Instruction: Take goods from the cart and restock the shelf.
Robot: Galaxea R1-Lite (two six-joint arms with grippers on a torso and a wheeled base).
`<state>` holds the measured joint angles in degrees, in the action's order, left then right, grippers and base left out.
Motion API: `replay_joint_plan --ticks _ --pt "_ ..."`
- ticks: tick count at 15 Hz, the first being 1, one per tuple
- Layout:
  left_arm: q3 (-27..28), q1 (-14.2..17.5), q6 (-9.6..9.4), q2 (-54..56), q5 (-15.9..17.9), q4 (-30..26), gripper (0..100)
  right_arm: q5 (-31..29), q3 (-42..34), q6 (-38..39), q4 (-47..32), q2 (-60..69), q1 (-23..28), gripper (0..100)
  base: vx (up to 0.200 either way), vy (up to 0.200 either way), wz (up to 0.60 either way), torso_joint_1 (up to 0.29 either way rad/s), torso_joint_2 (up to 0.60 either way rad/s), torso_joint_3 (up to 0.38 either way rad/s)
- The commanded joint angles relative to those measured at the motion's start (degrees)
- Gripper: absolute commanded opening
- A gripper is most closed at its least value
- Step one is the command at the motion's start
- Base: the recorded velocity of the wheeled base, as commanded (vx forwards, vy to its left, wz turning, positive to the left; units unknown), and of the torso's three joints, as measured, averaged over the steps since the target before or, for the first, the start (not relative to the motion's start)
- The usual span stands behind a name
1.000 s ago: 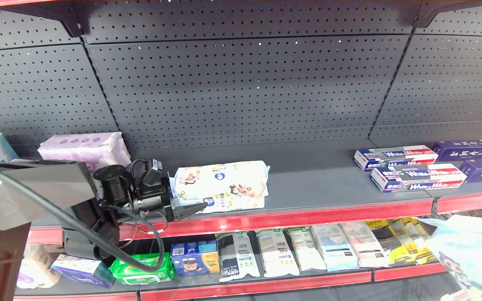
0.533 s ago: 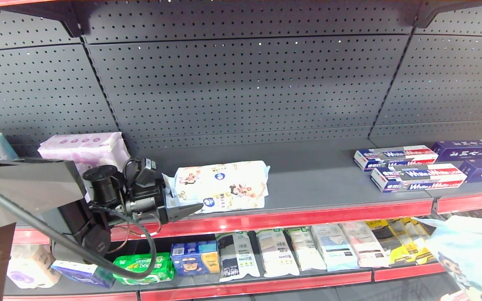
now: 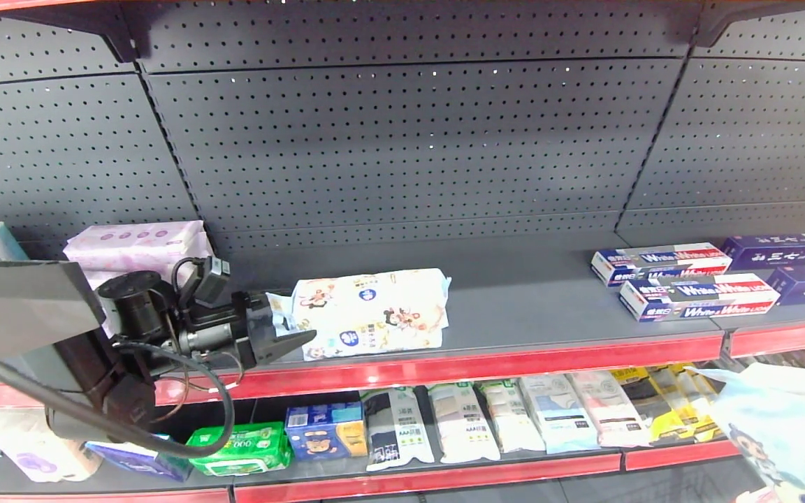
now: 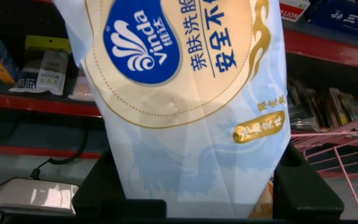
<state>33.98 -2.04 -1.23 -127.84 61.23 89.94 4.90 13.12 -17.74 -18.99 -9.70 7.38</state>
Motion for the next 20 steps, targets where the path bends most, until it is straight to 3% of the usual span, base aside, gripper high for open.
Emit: replay_joint_plan --ticks 1,11,16,20 --pt "-2.7 1.4 0.0 3.0 0.8 0.1 100 0.0 0.0 0.0 0.0 -0.1 0.0 0 0.0 0.0 0.0 0.0 0.0 0.0" --pt "-12.8 3.4 -0.26 10.3 2.3 0.1 100 0.2 0.0 -0.1 0.3 0.0 -0.3 0 0.0 0.0 0.0 0.0 0.0 0.0" --pt "-18.5 2.9 -4.48 11.2 4.4 0.1 100 1.3 -1.6 -0.1 0.2 0.0 -0.3 0 0.0 0.0 0.0 0.0 0.0 0.0" --pt "-22.9 3.3 -4.75 17.0 4.2 0.1 100 2.6 -2.5 0.0 0.5 -0.1 -0.2 0 0.0 0.0 0.0 0.0 0.0 0.0"
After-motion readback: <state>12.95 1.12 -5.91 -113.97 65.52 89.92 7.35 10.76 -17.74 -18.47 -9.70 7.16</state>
